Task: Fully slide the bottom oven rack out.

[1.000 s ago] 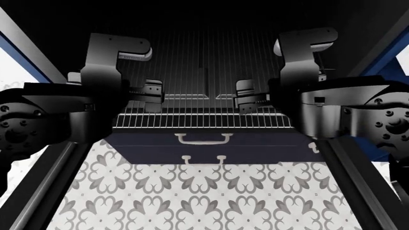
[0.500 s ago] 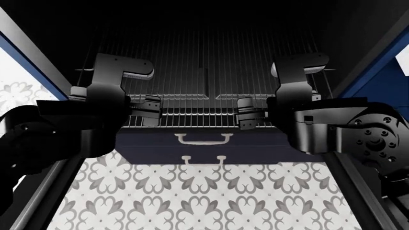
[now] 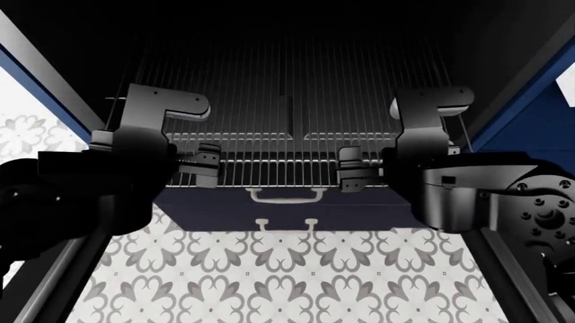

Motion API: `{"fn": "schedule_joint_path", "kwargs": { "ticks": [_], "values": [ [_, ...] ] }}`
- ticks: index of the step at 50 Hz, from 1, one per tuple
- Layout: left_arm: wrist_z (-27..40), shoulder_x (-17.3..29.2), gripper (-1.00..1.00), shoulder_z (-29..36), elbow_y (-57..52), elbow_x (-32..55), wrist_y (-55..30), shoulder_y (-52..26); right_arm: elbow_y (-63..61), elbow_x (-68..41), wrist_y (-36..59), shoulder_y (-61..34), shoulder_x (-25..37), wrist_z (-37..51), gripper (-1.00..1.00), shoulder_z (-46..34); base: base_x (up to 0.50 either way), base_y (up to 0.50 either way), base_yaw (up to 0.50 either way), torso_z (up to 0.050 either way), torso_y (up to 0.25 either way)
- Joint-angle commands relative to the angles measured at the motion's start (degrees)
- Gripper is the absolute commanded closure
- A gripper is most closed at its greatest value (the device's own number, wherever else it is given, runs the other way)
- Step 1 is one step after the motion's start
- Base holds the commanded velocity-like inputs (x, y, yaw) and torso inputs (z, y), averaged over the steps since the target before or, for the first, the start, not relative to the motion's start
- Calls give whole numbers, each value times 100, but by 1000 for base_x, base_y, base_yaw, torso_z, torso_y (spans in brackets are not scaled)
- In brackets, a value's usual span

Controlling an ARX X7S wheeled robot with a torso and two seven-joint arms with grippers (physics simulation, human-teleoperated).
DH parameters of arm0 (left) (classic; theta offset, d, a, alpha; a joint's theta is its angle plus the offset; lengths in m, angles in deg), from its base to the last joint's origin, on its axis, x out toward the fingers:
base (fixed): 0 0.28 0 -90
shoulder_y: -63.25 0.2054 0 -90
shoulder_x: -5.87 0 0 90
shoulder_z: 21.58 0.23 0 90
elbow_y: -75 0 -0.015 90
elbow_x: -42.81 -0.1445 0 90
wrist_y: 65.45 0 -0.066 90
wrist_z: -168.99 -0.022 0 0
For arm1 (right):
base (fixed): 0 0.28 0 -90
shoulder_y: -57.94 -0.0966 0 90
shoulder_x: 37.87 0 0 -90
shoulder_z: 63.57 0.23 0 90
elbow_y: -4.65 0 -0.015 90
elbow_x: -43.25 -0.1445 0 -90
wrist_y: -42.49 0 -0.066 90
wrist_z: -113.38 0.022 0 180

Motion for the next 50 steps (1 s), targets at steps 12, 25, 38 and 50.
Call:
{"fn": "schedule_joint_path", "kwargs": {
  "ticks": [12, 25, 38, 50],
  "values": [
    [329, 391, -100, 842, -81, 777, -509, 1001, -349, -808, 445, 875, 571, 750, -100, -629, -4, 0, 0, 0, -14],
    [657, 635, -100, 852, -760, 1073, -239, 1535, -1026, -1151, 86, 1543, 982, 961, -100, -532, -4, 0, -3, 0, -16],
    [828, 827, -100, 894, -1391, 1253, 73, 2091, -1916, -1269, -452, 2496, 1498, 1045, -100, -459, -1, 0, -1, 0, -18],
    [941, 897, -100, 1014, -1859, 1189, 294, 2558, -2628, -1168, -949, 3243, 1856, 1051, -100, -399, 0, 0, 0, 0, -19]
  ]
}}
